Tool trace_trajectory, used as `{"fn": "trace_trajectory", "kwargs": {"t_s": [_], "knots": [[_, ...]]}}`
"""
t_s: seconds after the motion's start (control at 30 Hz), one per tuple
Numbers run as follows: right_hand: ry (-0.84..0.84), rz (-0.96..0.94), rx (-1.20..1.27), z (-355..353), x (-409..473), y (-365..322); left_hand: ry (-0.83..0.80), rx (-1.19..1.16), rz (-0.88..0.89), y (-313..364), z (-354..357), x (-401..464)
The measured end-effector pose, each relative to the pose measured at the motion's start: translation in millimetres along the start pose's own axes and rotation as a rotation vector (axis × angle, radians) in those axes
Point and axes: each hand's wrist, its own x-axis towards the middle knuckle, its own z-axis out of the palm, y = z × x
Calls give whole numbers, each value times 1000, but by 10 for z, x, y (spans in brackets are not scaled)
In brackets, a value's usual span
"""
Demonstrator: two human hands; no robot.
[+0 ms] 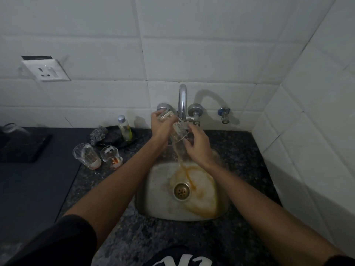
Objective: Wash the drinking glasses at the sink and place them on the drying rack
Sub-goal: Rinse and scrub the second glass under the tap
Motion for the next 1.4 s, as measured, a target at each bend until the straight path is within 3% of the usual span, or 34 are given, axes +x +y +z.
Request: {"fn": "trace_trajectory", "kwargs": {"t_s": [0.23, 0.4, 0.47, 0.6, 0.67, 0.83, 1.03, 1.2, 1.33, 1.4], "knots": [[-46, -197, -124, 1, -96, -164, 3, -8, 68, 8, 6, 18], [8, -255, -115, 9, -49, -240, 1, -111, -151, -19, -19, 21], [49, -216, -30, -3, 22, -286, -80, -146, -228, -68, -67, 32], [86, 62, 136, -1, 214, -312, -188, -232, -243, -103, -104, -47], [91, 49, 101, -18, 249, -304, -255, -216, -253, -66, -95, -45], [122, -199, -31, -105, 191, -370, -264, -152, -309, -17, -34, 48], [179, 177, 75, 45, 284, -336, -276, -355, -313, -98, -5, -24], [103, -131, -84, -60, 146, -362, -400, -202, -343, -17, 8, -24], [208, 141, 50, 40, 254, -291, -306, -259, -363, -15, 15, 42], [199, 109, 7, 31, 274, -299, -318, -288, -370, -54, 20, 45]]}}
